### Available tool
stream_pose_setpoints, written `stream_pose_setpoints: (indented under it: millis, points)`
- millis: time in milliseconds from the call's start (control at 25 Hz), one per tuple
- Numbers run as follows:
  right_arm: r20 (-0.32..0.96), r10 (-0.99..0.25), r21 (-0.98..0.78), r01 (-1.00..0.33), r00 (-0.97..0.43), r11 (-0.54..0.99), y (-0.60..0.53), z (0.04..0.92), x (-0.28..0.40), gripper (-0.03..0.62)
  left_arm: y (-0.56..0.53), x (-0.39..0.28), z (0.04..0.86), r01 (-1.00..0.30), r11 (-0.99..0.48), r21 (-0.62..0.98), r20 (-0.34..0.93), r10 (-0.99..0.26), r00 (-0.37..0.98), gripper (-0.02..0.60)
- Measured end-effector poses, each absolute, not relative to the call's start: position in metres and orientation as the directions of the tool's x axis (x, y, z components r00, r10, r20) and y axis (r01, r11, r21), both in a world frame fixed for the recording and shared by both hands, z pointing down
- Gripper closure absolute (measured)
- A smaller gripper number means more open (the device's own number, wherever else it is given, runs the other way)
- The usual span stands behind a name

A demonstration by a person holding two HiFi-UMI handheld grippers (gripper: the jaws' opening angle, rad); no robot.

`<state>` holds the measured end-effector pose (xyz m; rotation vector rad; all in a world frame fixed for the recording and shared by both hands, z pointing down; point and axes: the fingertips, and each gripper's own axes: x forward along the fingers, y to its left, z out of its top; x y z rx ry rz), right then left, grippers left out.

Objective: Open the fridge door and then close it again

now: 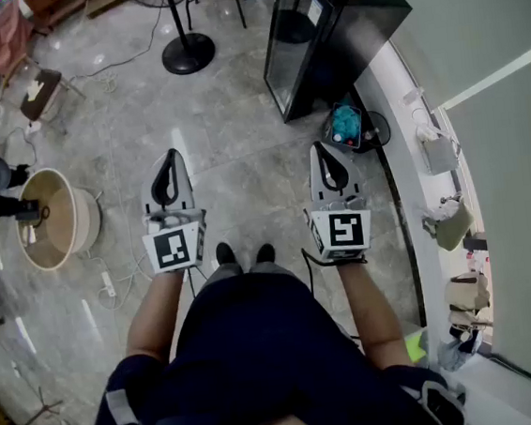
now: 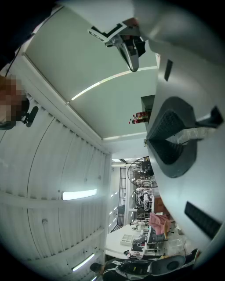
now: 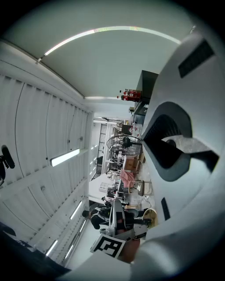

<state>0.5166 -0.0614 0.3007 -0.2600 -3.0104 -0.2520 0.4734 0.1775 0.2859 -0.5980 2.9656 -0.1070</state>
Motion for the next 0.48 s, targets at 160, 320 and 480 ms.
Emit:
stream_pose_setpoints:
  millis: [160, 320, 480]
  points:
    - [0.134, 0.158, 0.164, 0.179, -0.978, 0.970, -0.063, 0.303, 0.519, 0.577, 0.173, 0.475, 0.285, -0.388, 0.917, -0.097, -0.106, -0.397, -0.912, 0.557]
    - [0.132, 0.160, 0.170, 0.181, -0.978, 0.969, -0.061, 0.302, 0.519, 0.576, 0.172, 0.474, 0.285, -0.389, 0.916, -0.093, -0.105, -0.398, -0.912, 0.557]
    - [0.098, 0.183, 0.177, 0.198, -0.978, 0.964, -0.054, 0.294, 0.517, 0.576, 0.170, 0.474, 0.288, -0.397, 0.913, -0.095, -0.093, -0.405, -0.910, 0.555]
